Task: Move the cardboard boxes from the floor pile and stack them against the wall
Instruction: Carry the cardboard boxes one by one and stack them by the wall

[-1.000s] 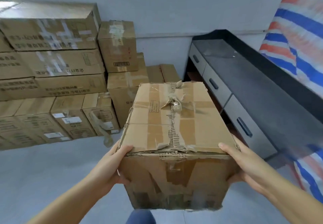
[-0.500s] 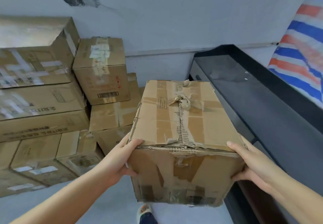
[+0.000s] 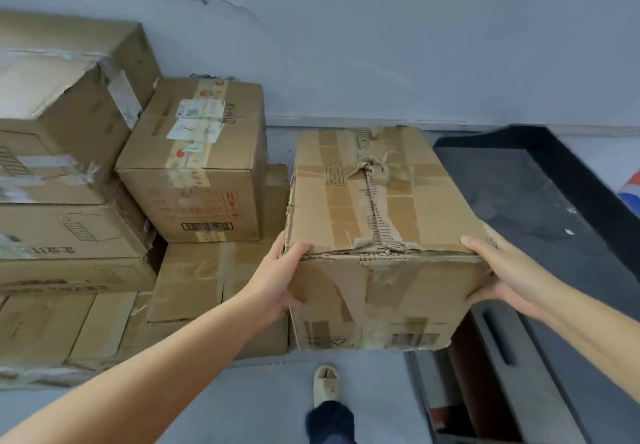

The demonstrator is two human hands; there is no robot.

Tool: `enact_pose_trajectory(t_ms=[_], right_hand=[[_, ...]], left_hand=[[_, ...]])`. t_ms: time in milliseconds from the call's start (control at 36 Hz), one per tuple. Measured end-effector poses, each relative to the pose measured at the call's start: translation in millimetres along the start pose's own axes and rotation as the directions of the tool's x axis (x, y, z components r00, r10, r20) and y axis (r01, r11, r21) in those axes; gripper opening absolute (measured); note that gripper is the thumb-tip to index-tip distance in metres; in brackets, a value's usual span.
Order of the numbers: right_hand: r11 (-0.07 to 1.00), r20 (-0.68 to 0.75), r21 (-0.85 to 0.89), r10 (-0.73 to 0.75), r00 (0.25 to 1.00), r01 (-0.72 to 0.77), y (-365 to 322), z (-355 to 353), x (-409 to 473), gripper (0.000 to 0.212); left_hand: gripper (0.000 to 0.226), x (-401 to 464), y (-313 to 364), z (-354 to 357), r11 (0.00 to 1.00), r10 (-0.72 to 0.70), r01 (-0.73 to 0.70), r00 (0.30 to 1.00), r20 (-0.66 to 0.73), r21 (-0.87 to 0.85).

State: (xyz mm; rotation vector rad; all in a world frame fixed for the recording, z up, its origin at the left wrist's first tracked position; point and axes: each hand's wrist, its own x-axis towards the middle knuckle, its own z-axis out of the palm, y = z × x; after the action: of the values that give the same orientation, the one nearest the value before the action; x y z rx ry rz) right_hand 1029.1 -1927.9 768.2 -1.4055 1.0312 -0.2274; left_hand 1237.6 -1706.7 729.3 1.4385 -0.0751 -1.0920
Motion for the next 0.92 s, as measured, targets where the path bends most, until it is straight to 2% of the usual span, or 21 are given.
enact_pose_trajectory(t_ms=[111,194,278,417,444,528,694,806,917], right_hand=[[1.0,0.059,-0.003,0.009,0.998,-0.008,-9,-4,92,0.036],[1.0,0.092,-0.005,0.006,0.996,-0.006,-1,-2,152,0.041],[1.0,0.114,0.016,0.005,0.993,-0.007,20,3,201,0.046],[0.999,0.113,0.042,-0.011,0.994,0.006,59,20,260,0.052],[0.999,0.119,0.045,-0.014,0.993,0.009,65,25,268,0.053],[0.999,0.141,0.021,-0.031,0.99,0.028,89,32,286,0.075],[0.999,0.118,0.003,-0.043,0.992,0.043,121,42,308,0.062],[0.999,0.136,-0.001,-0.051,0.989,0.052,123,43,308,0.069],[1.0,0.128,-0.007,-0.009,0.992,0.01,122,43,314,0.061]], left_hand=[[0.032,69,12,16,0.996,0.039,-0.03,0.994,-0.101,0.088],[0.041,121,12,17,0.988,0.042,-0.019,0.987,-0.152,0.153],[0.052,166,4,13,0.989,0.033,-0.004,0.981,-0.189,0.151],[0.055,224,-18,2,0.988,0.022,0.02,0.962,-0.272,0.151],[0.057,234,-22,-2,0.986,0.026,0.022,0.958,-0.286,0.163],[0.056,257,-38,-16,0.982,0.036,0.022,0.953,-0.301,0.187],[0.052,284,-68,-24,0.986,0.045,0.007,0.95,-0.308,0.167],[0.052,288,-73,-25,0.995,0.009,0.026,0.94,-0.341,0.099],[0.054,289,-69,-27,0.994,-0.022,0.056,0.941,-0.338,0.089]])
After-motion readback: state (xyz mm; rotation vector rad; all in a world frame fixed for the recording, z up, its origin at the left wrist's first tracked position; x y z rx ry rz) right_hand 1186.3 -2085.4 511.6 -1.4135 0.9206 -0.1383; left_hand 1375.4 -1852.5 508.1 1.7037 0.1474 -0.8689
